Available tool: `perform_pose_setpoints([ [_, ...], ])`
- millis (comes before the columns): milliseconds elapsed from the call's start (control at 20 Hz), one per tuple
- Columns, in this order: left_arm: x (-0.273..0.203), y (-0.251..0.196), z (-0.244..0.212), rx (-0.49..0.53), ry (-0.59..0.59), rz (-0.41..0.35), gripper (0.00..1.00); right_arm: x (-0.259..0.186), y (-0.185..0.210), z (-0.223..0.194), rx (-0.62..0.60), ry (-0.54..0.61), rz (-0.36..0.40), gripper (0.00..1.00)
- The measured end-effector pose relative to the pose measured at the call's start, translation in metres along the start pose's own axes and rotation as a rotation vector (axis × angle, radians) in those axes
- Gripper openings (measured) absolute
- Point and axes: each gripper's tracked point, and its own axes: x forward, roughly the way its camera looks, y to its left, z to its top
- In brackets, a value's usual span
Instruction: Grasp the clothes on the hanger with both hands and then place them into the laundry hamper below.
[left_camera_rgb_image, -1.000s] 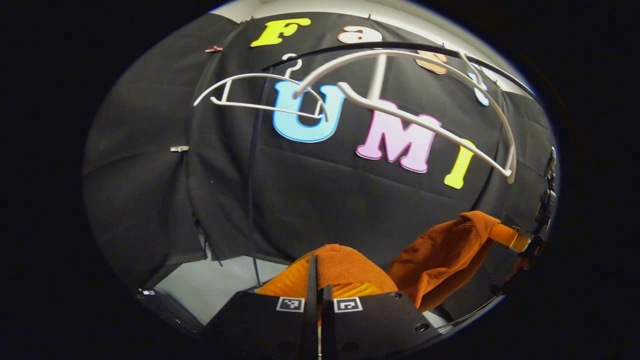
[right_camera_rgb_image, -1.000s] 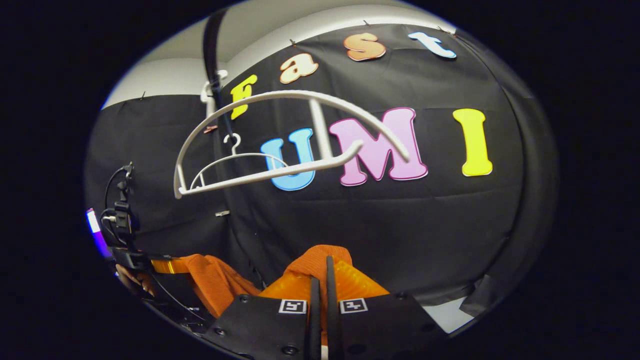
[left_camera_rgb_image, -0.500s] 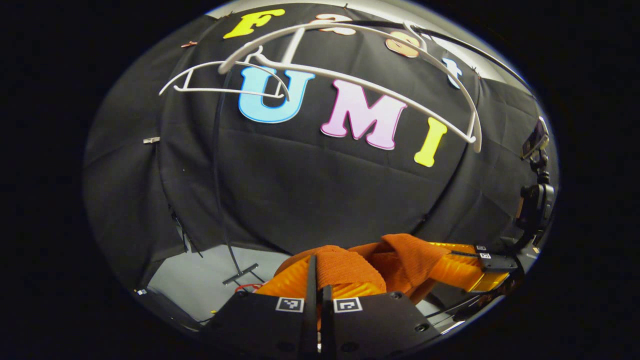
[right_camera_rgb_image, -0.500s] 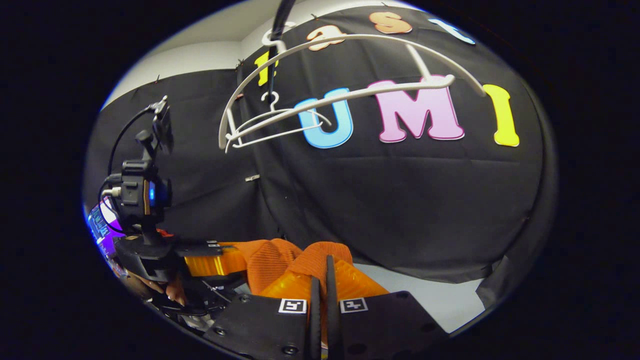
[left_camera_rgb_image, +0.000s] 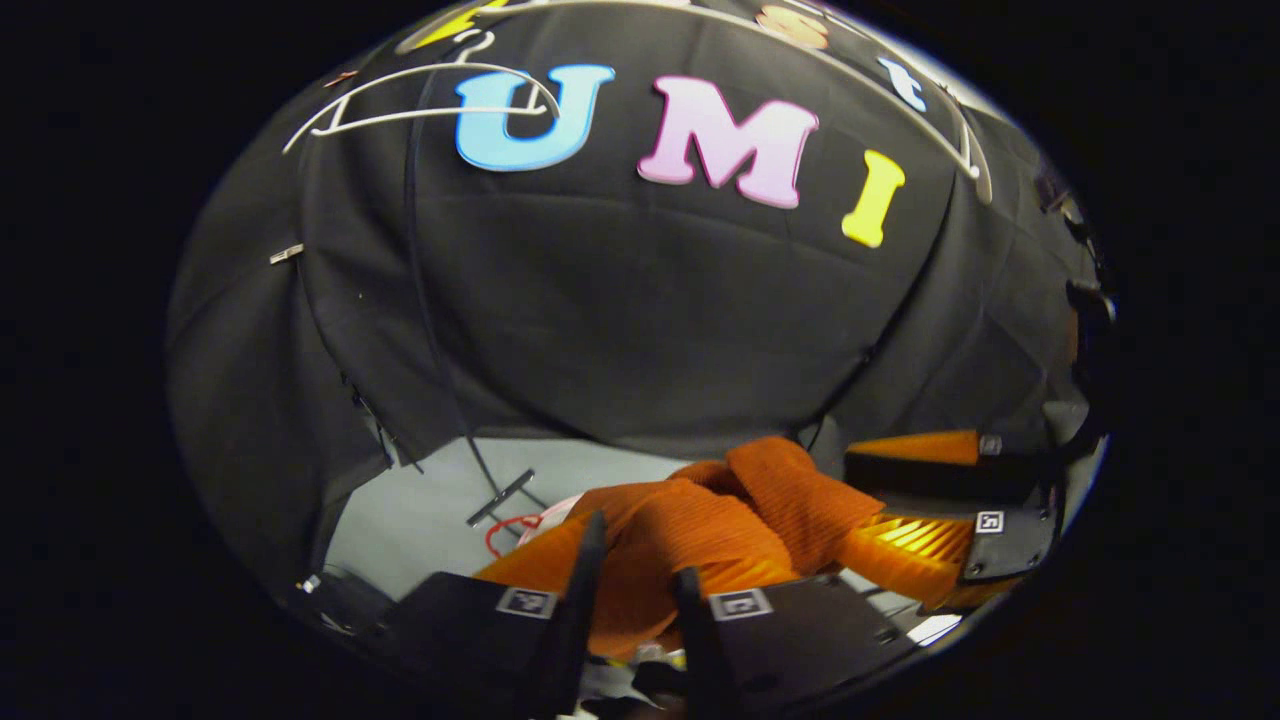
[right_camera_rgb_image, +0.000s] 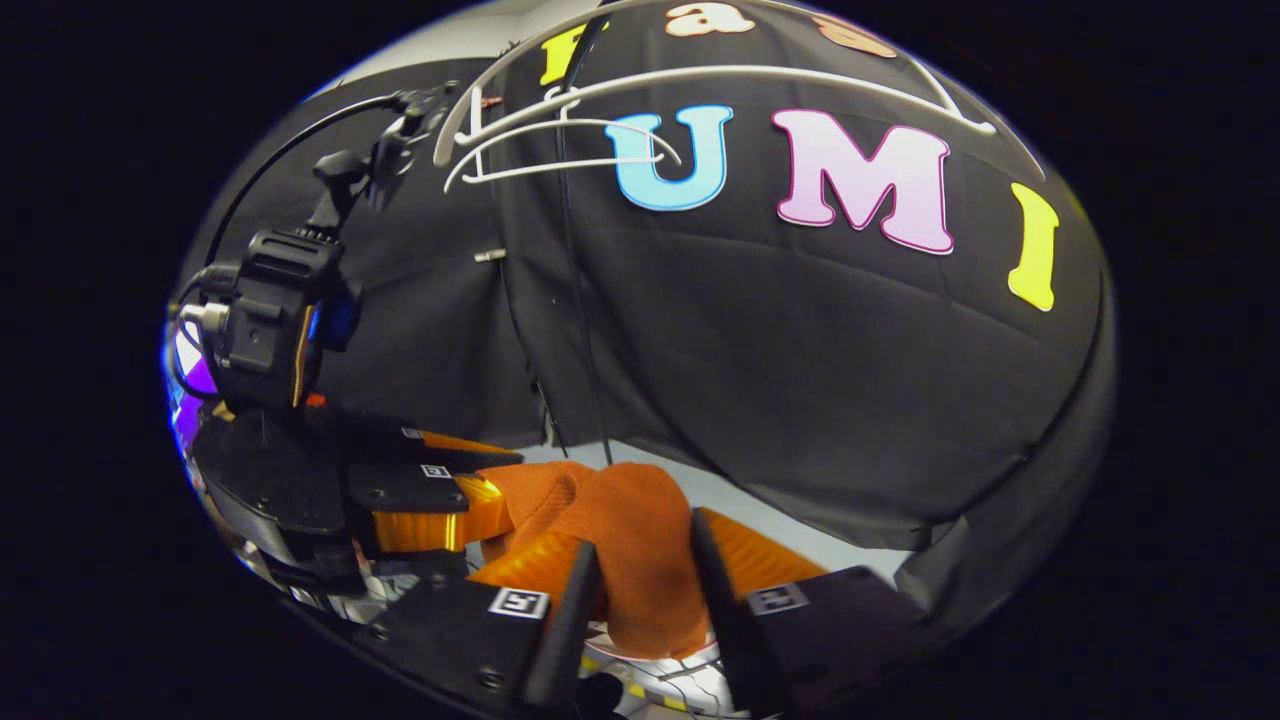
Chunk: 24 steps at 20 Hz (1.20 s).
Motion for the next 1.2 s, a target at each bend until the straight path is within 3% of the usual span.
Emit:
perform_pose_setpoints([
  [50,-0.012,0.01,-0.003,0.027,0.008,0.036,0.64,-0.001,-0.007,-0.005,-0.013,0.011,-0.009,0.79],
  [150,0.001,0.01,-0.008,0.041,0.01,0.028,0.98,-0.008,-0.011,0.004,0.038,-0.021,-0.002,1.0],
  [400,-0.012,0.012,0.013,0.01,-0.05,0.019,0.97,-0.007,-0.029,0.026,0.078,-0.076,-0.037,0.98],
  [700,-0.027,0.007,0.016,-0.033,-0.085,-0.001,0.97,-0.016,-0.023,0.026,0.074,-0.089,-0.019,0.99],
  [900,-0.05,0.007,0.03,-0.059,-0.185,-0.021,0.96,-0.029,-0.014,0.034,0.072,-0.121,-0.022,0.99],
  [1200,-0.105,0.006,0.041,-0.076,-0.27,-0.149,0.94,-0.068,0.011,0.056,0.067,-0.216,-0.084,0.99],
])
